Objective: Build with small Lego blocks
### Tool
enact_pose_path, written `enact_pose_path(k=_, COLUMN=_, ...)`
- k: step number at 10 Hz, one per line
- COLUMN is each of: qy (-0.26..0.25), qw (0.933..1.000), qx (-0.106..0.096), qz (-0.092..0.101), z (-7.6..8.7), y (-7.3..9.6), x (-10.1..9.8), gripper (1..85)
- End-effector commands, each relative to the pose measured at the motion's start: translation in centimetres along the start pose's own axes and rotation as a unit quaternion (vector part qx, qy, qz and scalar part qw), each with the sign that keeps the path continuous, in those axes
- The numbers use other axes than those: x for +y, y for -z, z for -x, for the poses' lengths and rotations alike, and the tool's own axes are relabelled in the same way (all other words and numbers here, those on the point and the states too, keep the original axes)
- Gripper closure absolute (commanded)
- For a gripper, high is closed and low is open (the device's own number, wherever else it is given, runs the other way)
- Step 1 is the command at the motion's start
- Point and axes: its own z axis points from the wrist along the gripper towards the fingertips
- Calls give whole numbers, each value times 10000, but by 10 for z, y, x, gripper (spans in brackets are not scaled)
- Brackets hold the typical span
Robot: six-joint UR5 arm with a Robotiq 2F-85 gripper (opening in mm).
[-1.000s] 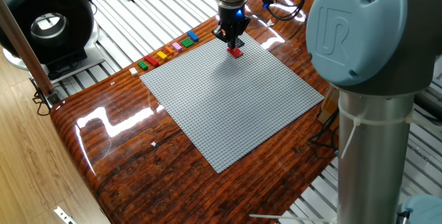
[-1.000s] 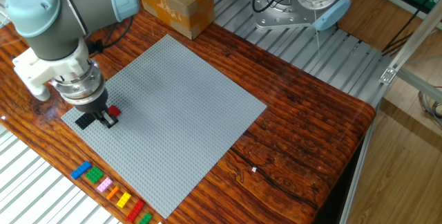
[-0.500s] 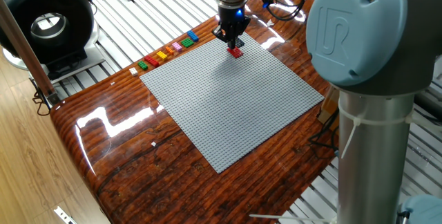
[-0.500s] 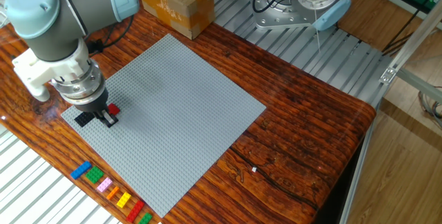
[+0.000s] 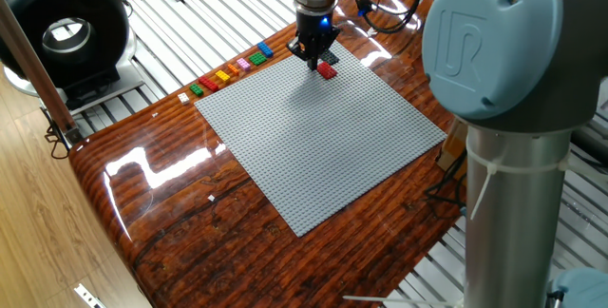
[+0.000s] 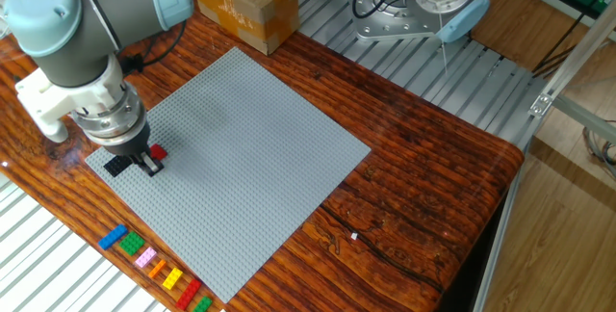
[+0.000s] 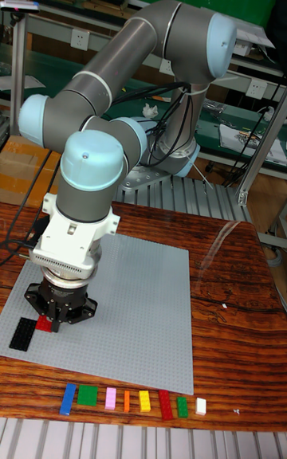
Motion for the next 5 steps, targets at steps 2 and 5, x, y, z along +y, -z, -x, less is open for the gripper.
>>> enact_pose_path(k=2, qy=20, qw=9999, qx=104, qz=-1, z=-10, y=1, x=-10, gripper=847)
enact_pose_path(k=5, qy=28, qw=10000, qx=74, qz=4, z=-8, y=2, x=-10, gripper=847)
